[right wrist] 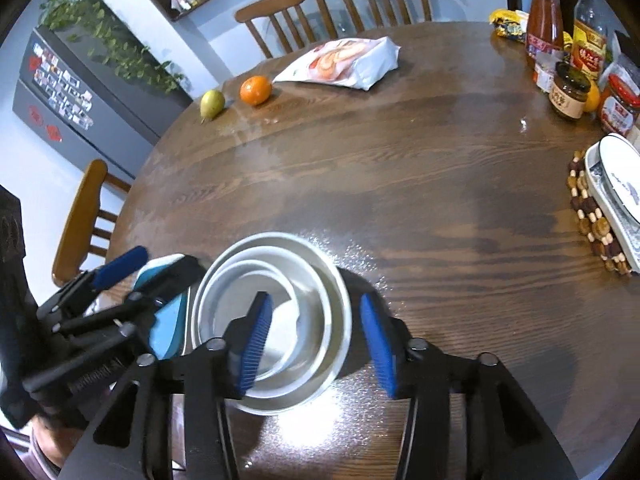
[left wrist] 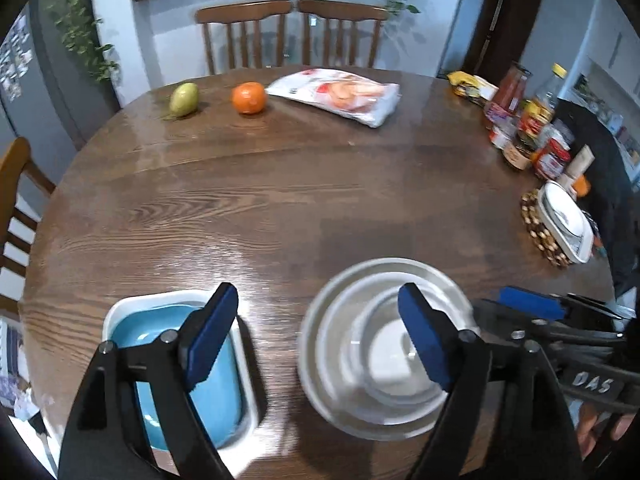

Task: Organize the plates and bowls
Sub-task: 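Withdraw both grippers and move them to the white bowl stack rim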

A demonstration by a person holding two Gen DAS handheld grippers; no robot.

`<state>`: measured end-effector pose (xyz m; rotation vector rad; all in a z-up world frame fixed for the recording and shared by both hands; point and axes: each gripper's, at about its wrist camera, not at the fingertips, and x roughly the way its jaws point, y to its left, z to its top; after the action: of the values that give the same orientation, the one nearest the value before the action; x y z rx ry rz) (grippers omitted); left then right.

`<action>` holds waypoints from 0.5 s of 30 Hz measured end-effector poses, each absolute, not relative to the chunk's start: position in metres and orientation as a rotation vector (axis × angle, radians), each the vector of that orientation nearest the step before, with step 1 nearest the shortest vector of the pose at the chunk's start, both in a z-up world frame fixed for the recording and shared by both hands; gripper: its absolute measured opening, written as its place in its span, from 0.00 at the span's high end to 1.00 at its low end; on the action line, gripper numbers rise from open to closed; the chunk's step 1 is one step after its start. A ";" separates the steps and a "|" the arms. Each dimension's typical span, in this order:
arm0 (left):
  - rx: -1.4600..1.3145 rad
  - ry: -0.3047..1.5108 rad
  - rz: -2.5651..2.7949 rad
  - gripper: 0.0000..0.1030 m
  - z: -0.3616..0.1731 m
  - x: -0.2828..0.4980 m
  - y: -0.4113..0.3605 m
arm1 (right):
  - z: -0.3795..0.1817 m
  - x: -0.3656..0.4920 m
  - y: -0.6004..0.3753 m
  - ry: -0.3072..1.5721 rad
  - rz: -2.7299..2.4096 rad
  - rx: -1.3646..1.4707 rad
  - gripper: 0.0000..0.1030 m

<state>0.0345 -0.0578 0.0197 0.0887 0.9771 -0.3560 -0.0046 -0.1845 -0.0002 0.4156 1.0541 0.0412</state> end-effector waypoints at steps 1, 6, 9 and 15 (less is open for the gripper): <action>0.087 0.988 -0.346 0.20 0.019 0.036 -0.054 | 0.000 -0.005 -0.187 1.051 0.037 0.417 0.52; 0.063 1.048 -0.322 0.14 0.014 0.041 -0.033 | 0.002 -0.008 -0.193 1.056 0.016 0.416 0.50; 0.061 1.077 -0.299 0.12 0.010 0.042 -0.023 | 0.001 -0.011 -0.197 1.067 0.001 0.398 0.50; 0.022 1.140 -0.299 0.12 0.000 0.044 -0.006 | -0.012 -0.013 -0.202 1.112 -0.004 0.409 0.50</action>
<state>0.0444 -0.0063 0.0001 0.0220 1.1398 -0.2985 -0.0126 -0.2016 -0.0118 0.4094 1.1115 -0.0040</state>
